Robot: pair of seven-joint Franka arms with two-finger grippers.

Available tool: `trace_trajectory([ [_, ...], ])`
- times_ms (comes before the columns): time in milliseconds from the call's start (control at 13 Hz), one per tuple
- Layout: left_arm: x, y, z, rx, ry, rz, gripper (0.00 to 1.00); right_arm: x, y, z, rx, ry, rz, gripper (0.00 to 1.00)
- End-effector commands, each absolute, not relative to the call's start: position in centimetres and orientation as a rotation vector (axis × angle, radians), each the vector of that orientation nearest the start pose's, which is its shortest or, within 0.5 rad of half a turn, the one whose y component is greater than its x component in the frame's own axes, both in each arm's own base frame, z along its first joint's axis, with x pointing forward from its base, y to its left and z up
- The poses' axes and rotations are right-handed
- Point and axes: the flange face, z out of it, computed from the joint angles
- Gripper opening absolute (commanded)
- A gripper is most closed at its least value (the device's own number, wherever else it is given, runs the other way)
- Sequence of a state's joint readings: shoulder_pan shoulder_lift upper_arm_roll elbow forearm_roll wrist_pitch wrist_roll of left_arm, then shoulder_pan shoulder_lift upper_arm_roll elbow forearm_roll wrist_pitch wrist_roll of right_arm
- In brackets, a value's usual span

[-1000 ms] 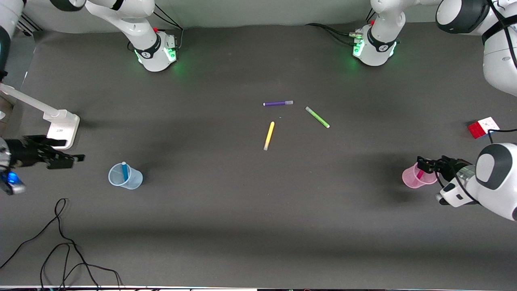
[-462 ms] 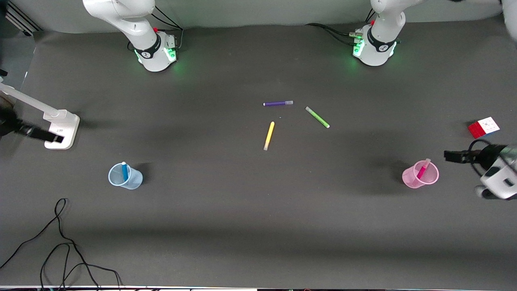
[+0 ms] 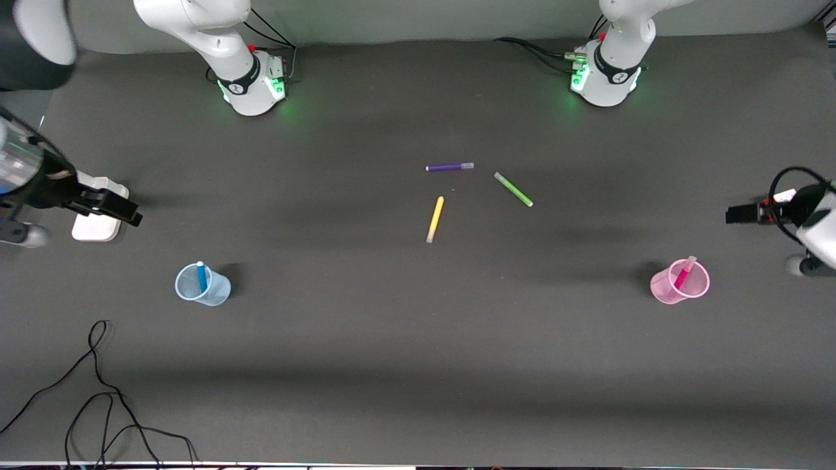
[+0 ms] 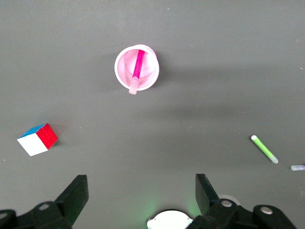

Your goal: Place pink and blue markers in matching cups

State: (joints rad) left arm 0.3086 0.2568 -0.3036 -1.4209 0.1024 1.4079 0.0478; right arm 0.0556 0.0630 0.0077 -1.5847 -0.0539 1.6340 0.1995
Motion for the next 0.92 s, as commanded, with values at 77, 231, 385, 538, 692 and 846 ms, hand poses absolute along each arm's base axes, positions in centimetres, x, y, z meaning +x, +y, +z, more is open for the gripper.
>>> trace_trajectory([
  [77,56.3,0.6,57.1,-3.103,0.137,0.271,1.0,56.4,2.4,60.0,-3.149,-0.175,0.068,1.0],
  [231,55.0,0.0,57.9,-3.117,0.142,0.224,1.0,55.8,1.5,60.8,-3.071,-0.128,0.094,1.0],
  [385,54.6,-1.2,58.5,-3.115,0.172,0.209,1.0,55.5,2.2,61.2,-3.07,-0.138,0.09,1.0],
  [538,54.6,-1.7,58.8,-3.117,0.177,0.212,1.0,55.1,1.3,61.4,-3.05,-0.112,0.122,1.0],
  [692,54.5,-1.8,59.0,-3.117,0.175,0.209,1.0,54.4,0.0,62.6,-3.051,-0.06,0.091,1.0],
  [846,54.6,-1.8,59.2,-3.117,0.167,0.202,1.0,54.4,0.0,62.6,-3.051,-0.06,0.091,1.0],
])
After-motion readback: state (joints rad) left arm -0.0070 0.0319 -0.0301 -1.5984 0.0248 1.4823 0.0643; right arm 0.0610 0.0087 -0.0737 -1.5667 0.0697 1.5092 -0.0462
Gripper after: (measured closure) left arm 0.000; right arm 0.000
